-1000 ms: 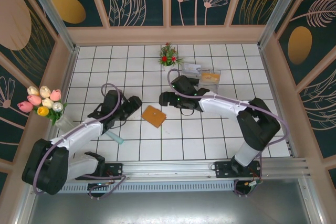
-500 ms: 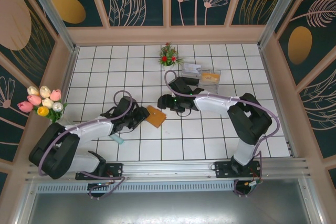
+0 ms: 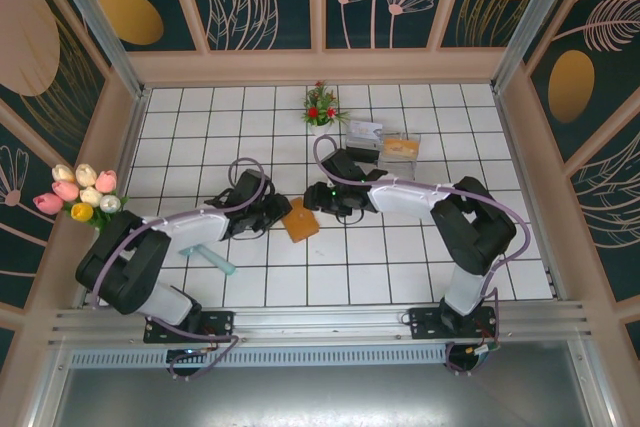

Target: Take the credit cards out of the card holder

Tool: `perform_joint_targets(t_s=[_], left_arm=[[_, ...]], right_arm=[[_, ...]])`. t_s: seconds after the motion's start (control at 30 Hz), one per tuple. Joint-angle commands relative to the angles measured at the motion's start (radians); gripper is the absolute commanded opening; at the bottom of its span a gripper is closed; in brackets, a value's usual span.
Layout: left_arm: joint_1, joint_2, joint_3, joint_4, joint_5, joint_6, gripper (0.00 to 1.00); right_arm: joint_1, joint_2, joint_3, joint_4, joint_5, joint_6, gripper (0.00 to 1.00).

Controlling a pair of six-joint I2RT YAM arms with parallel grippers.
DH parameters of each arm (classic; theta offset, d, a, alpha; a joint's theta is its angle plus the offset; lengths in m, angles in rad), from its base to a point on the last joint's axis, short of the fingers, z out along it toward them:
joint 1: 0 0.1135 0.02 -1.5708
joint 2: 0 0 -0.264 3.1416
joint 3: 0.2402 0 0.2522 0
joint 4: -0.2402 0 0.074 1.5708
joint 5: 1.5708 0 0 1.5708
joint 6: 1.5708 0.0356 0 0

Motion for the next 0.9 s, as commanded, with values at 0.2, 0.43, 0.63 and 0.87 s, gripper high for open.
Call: perform_joint_targets(t_s=[0.2, 0.43, 0.63, 0.87], left_arm=[[-0.003, 0.057, 0.109, -0.007, 0.023, 0.113, 0.36], [-0.003, -0.085, -0.013, -0.063, 0.016, 0.081, 0.36], [-0.004, -0.164, -0.135, 0.038, 0.143, 0.012, 0.24], [-0.006, -0.126, -0.139, 0.064, 0.160, 0.009, 0.22]], right_arm=[[0.041, -0.040, 0.025, -0.124, 0.100, 0.000, 0.51], [0.093, 0.012, 0.136, -0.227, 0.175, -0.010, 0.47], [0.119, 0.085, 0.217, -0.253, 0.165, 0.002, 0.39], [0.131, 0.167, 0.307, -0.350, 0.210, 0.003, 0.36]])
